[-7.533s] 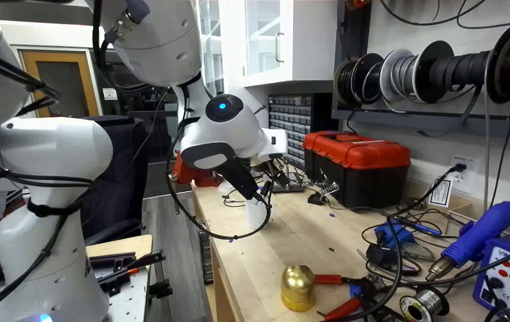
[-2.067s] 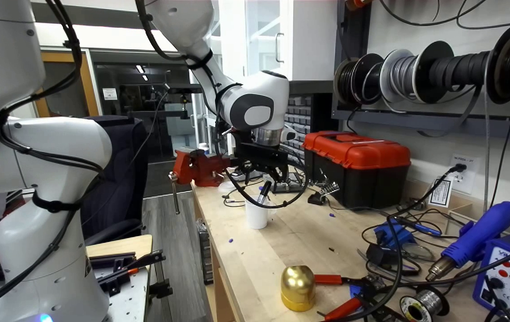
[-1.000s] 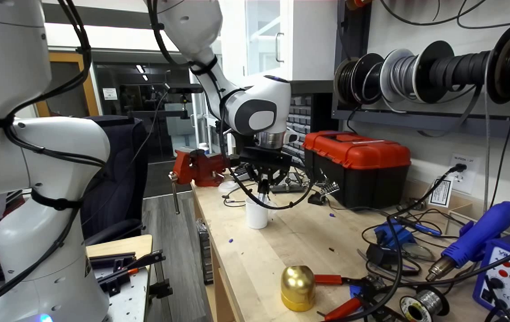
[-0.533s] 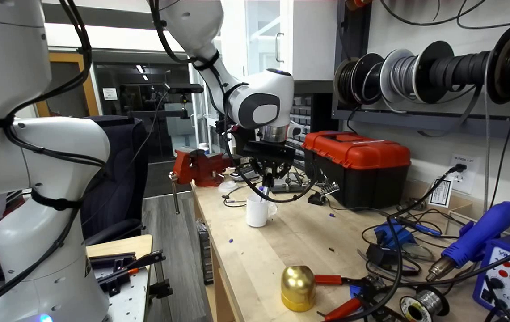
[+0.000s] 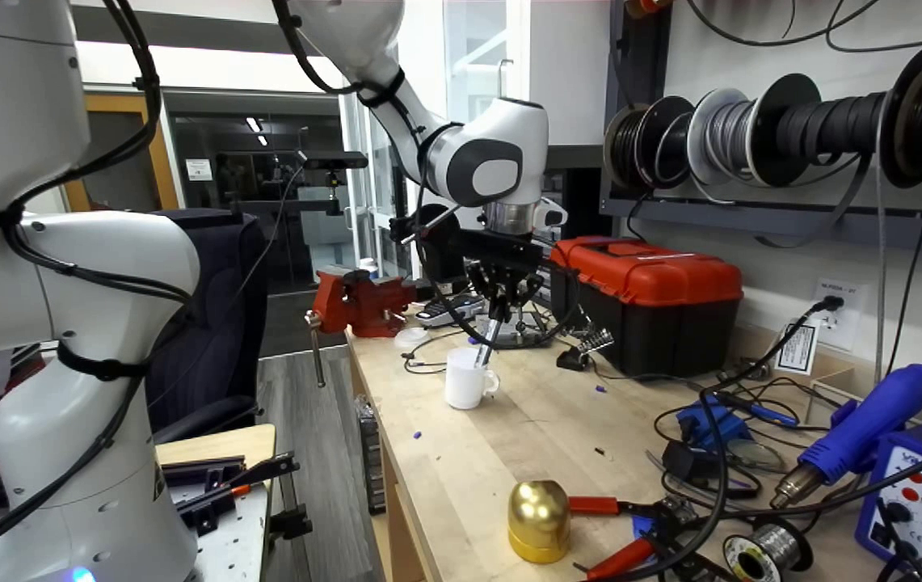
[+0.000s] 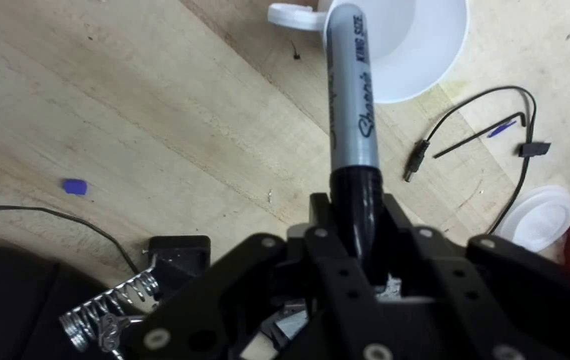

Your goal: Pick the marker from the cup and put it on the table

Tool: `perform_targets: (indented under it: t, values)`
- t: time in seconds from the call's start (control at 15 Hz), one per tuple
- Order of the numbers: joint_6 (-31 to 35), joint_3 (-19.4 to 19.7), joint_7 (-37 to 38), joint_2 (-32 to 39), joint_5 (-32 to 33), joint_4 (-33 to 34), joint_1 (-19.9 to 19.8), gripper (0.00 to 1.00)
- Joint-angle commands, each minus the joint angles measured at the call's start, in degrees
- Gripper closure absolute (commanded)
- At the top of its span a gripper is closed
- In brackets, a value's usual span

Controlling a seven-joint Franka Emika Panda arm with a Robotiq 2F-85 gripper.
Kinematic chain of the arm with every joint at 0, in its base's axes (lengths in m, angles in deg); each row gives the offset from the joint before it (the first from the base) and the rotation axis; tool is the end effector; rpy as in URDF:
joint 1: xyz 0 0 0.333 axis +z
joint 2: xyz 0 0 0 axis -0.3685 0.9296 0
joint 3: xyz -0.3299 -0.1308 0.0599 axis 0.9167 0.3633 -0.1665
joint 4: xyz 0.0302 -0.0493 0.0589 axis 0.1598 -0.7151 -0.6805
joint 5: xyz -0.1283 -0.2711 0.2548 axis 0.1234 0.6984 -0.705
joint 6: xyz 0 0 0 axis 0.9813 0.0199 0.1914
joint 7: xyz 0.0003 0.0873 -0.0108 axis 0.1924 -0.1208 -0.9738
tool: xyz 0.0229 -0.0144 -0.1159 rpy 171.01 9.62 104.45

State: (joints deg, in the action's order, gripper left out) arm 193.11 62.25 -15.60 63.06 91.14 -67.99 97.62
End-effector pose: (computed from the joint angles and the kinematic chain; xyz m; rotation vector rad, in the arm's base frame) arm 0.5400 0.1097 0.3697 -2.6836 -1.0620 -0.2628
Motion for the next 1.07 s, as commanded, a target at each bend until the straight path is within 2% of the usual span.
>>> perform_targets:
  t: [0.0, 0.07, 0.13, 0.2, 0.27, 0.33, 0.4, 0.47, 0.53, 1.0]
  values:
    - [-5.89, -1.17, 5.95, 2.48, -2.85, 4.28, -2.19, 0.94]
    - [-6.85, -1.00, 6.86, 2.55, -3.49, 5.39, -2.45, 0.94]
    - [-7.73, -5.74, 12.41, -1.07, 1.99, 6.47, -7.32, 0.94]
    - [-8.47, -1.53, 10.53, 2.63, -3.24, 7.60, -3.58, 0.94]
    - [-9.00, -1.93, 12.36, 2.47, -3.12, 8.54, -4.22, 0.94]
    - [-9.65, -6.25, 16.84, -1.01, 2.16, 9.21, -8.45, 0.94]
    - [-10.18, -6.32, 18.36, -0.87, 2.88, 9.80, -8.79, 0.94]
    - [-10.78, -2.98, 17.18, 2.41, -0.89, 10.07, -6.43, 0.94]
    - [-11.61, -6.30, 21.22, -1.01, 3.94, 9.78, -9.98, 0.94]
    - [-13.81, -5.90, 22.98, -3.22, 8.34, 4.42, -13.58, 0.94]
